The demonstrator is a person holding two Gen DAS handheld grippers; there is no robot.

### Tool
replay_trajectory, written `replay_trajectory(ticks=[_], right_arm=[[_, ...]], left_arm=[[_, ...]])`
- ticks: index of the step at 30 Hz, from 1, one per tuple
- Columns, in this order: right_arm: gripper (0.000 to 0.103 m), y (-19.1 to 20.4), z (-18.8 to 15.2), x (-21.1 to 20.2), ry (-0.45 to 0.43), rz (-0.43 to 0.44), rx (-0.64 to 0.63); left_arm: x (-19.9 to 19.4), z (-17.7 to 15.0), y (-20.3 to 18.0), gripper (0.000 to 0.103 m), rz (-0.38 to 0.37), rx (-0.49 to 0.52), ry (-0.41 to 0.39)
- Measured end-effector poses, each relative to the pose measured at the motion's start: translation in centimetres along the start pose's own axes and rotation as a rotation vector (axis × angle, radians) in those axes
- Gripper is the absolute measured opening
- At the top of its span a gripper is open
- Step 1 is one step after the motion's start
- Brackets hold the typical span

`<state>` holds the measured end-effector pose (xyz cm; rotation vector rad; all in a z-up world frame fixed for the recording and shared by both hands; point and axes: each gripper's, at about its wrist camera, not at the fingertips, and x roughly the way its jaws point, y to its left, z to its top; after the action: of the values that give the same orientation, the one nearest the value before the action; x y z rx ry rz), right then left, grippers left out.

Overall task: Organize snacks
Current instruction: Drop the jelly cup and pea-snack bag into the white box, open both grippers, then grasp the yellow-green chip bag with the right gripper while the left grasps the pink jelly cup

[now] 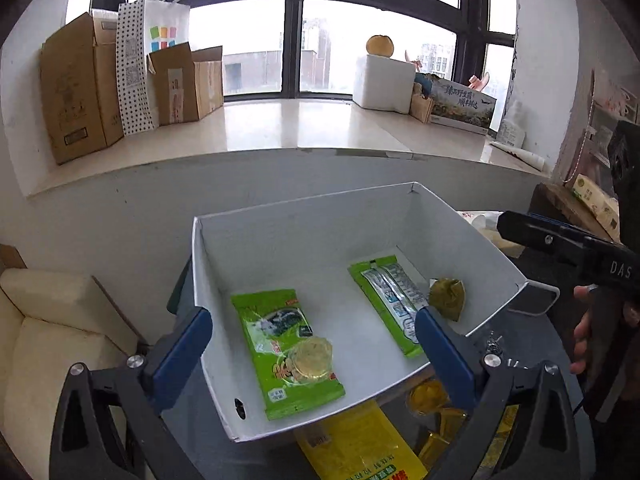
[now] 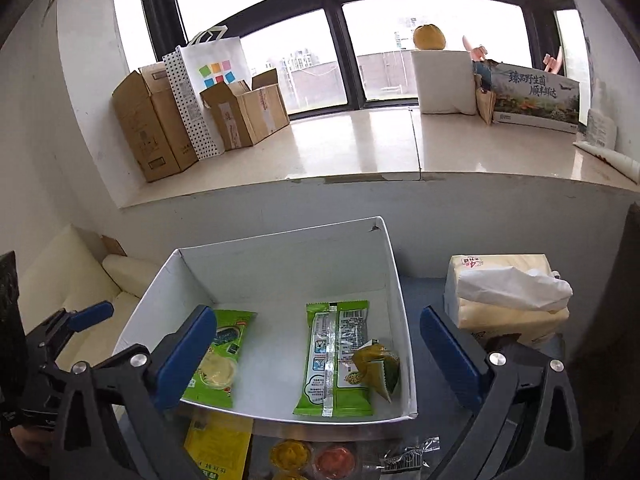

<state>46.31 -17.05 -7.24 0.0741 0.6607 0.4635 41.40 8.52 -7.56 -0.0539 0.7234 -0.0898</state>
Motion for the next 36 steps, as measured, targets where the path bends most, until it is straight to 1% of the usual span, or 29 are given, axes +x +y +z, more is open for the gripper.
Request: replay_trajectory(ticks=[4, 6, 8, 10, 13, 14, 17, 20, 22, 25, 28, 31, 36], right_arm=[[0.103, 0.1, -0.7, -1.7, -0.019, 0.018, -0.020], [0.103, 0.4, -1.5, -2.9, -0.018, 0.021, -0.038], [0.103, 0.7, -2.7, -4.2, -0.006, 0.022, -0.047], [0.103, 0.9, -4.5, -5.7, 0.009, 0.045, -0.047], [0.103, 1.5, -8.0, -8.1, 0.025, 0.038, -0.078], [0.103, 1.7, -9.2, -8.9, 0.029, 0.034, -0.092], [0.103, 1.9, -12.9, -10.9, 0.044, 0.033, -0.099], [0.103, 1.8, -16.3, -12.6, 0.054, 0.043, -0.087], [0.103, 1.7, -18.3, -13.1, 0.070, 0.030, -0.086], [0.103, 0.9, -19.6, -12.9, 0.102, 0.041, -0.065], [0.103, 0.2, -19.4, -11.6, 0.122, 0.042, -0.052], [0.103, -0.1, -18.5, -9.4, 0.141, 0.055, -0.047], [0.103, -0.8, -16.9, -4.3, 0.215, 0.093, -0.020]], left_arm=[[-0.8, -0.6, -0.1, 0.103, 0.020, -0.010, -0.002], [-1.7, -1.0, -0.3, 0.103, 0.018, -0.016, -0.006], [-2.9, -1.6, -0.8, 0.103, 0.013, -0.016, -0.017], [-4.4, -2.7, -1.4, 0.103, 0.008, -0.014, -0.028], [-6.8, -5.2, -2.3, 0.103, -0.007, -0.019, -0.052], [-7.8, -6.3, -2.7, 0.103, -0.031, -0.024, -0.055], [-9.8, -9.3, -3.8, 0.103, -0.071, -0.035, -0.040], [-11.2, -12.8, -4.8, 0.103, -0.070, -0.047, -0.005], [-11.8, -14.9, -5.2, 0.103, -0.054, -0.046, 0.012], [-12.6, -17.9, -5.8, 0.103, -0.058, -0.061, 0.049], [-13.0, -19.9, -6.4, 0.103, -0.054, -0.064, 0.079], [-13.3, -20.6, -6.8, 0.103, -0.052, -0.051, 0.094], [-13.7, -20.7, -6.9, 0.103, -0.050, -0.043, 0.093]])
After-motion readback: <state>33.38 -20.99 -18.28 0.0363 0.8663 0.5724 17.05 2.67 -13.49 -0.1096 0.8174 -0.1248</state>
